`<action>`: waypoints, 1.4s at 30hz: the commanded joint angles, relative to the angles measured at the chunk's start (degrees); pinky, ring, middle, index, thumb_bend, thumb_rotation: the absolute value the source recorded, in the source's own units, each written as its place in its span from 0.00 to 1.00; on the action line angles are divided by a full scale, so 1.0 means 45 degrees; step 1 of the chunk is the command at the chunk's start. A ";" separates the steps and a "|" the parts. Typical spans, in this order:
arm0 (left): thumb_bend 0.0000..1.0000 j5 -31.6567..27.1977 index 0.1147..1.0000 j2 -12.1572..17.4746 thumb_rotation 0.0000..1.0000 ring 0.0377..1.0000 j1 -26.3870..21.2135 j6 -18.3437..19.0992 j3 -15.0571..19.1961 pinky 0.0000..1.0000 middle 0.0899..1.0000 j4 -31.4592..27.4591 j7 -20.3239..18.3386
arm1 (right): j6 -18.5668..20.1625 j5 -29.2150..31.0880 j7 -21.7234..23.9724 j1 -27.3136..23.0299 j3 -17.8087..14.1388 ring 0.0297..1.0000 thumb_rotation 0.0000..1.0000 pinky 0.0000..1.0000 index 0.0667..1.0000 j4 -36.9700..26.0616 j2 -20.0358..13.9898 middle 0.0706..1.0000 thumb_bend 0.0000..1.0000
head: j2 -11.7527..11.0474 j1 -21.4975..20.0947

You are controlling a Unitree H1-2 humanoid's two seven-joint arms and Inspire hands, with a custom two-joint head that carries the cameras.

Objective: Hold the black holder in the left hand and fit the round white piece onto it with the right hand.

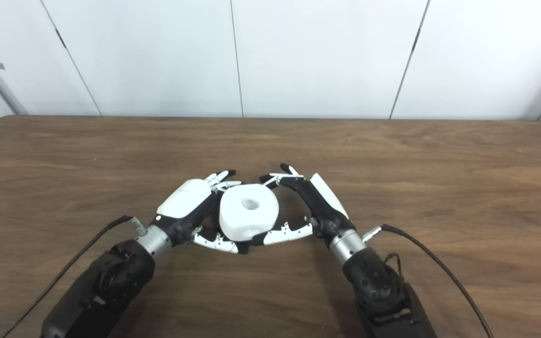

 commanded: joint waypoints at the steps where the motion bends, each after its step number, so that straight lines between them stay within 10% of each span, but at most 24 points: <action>1: 0.52 0.0159 0.42 -0.0060 0.06 1.00 -0.0143 -0.0098 -0.0101 1.00 0.87 -0.0452 -0.0031 | -0.0533 -0.0096 -0.0238 -0.0442 -0.0025 0.99 0.14 1.00 0.45 -0.0063 0.0105 0.78 0.52 | 0.0022 0.0034; 42: 0.52 0.0224 0.42 -0.0381 0.06 1.00 -0.0012 0.0504 -0.0033 1.00 0.87 -0.1115 -0.0502 | -0.0895 -0.2125 0.0005 -0.0881 0.0270 0.96 0.14 1.00 0.44 -0.0665 -0.0830 0.76 0.52 | 0.0528 -0.0052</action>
